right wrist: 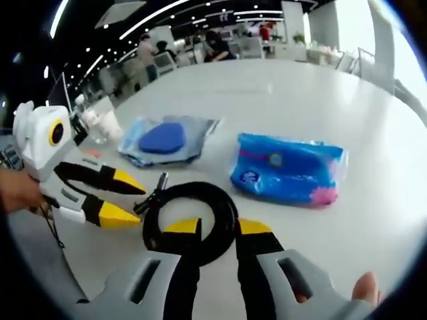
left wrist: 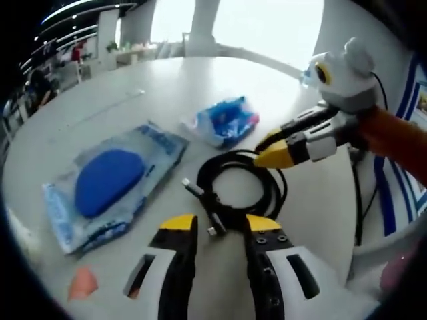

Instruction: Arrange the tabletop items into an orderly group along one side of the table until the central work area is clear of visible clutter.

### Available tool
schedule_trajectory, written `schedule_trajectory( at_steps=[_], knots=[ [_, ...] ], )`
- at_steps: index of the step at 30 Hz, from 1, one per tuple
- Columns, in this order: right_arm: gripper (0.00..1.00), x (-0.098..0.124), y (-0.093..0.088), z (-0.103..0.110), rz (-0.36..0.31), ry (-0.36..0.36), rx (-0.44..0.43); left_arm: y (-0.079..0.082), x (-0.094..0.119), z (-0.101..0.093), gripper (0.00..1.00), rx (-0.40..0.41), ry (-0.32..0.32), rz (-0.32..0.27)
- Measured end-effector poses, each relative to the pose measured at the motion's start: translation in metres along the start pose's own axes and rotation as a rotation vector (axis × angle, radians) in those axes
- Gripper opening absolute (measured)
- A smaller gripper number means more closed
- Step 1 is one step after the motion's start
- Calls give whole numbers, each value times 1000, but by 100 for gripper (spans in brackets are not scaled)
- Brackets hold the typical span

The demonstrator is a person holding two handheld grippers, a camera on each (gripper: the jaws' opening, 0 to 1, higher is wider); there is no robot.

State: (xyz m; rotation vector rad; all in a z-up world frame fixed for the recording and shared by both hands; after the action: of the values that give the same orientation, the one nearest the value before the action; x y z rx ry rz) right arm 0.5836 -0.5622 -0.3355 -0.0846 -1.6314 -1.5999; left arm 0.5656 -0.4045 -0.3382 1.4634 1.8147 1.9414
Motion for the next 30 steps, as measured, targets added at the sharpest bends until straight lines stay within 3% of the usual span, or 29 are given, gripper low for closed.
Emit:
schedule_trajectory(
  at_steps=[4, 7, 12, 22, 30],
  knots=[
    [26, 1, 0, 2, -6, -3, 7, 2, 3, 0, 32, 0, 3, -15],
    [37, 4, 5, 5, -42, -5, 26, 3, 5, 1, 42, 4, 6, -30],
    [51, 5, 6, 7, -60, -5, 47, 4, 6, 1, 49, 18, -5, -42],
    [79, 10, 10, 16, -135, 11, 17, 1, 16, -4, 79, 48, -48, -71],
    [87, 17, 9, 24, -164, 18, 7, 0, 29, -11, 90, 61, -78, -104]
  ],
)
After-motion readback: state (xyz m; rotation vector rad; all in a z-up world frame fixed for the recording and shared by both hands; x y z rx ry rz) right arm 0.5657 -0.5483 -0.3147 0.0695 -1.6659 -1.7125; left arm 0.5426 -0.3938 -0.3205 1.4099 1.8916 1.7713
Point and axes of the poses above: the point that each gripper's makers call its tool centre point, and the gripper's own axes: x roughly backward along the fingers, z roughly to its left, y roughly out of its top, the point moved 6 cm from there along x, roughly backward along the fingers, and after that the axes turned 9 degrees about -z, right-handed, at the moved point
